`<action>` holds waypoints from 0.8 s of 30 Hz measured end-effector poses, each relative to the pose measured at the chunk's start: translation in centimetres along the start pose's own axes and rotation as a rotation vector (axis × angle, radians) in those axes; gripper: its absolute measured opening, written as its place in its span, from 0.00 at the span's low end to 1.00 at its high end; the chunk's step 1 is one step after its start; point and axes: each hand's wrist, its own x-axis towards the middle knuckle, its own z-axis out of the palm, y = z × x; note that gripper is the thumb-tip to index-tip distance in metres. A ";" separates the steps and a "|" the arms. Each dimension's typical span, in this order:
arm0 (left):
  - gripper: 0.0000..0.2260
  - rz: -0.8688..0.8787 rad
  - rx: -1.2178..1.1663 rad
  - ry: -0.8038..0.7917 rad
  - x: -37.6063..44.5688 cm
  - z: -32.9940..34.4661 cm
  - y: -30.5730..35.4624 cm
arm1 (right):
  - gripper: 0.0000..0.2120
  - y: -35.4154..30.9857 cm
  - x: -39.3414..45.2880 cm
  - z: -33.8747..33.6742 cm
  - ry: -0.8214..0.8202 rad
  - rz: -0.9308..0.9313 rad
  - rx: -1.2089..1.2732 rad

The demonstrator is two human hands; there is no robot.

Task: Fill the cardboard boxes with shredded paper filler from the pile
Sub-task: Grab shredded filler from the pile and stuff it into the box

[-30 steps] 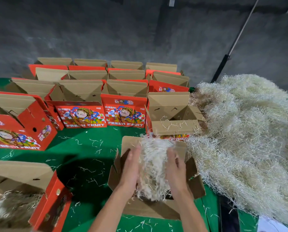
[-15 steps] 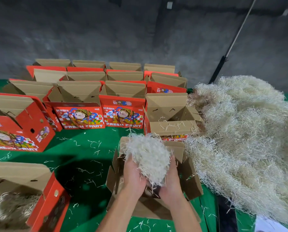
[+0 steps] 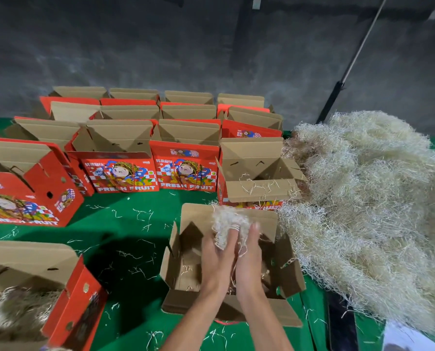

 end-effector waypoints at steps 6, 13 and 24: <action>0.11 -0.153 -0.177 0.044 1.6 -0.6 -0.4 | 0.12 0.4 0.3 -0.6 0.091 -0.091 -0.186; 0.13 -0.186 -0.262 0.418 3.2 -4.4 0.1 | 0.17 -0.5 1.1 -2.1 0.223 -0.028 -0.034; 0.34 -0.282 -0.258 0.352 5.0 -5.3 0.7 | 0.14 -0.6 1.8 -4.5 0.278 0.016 0.027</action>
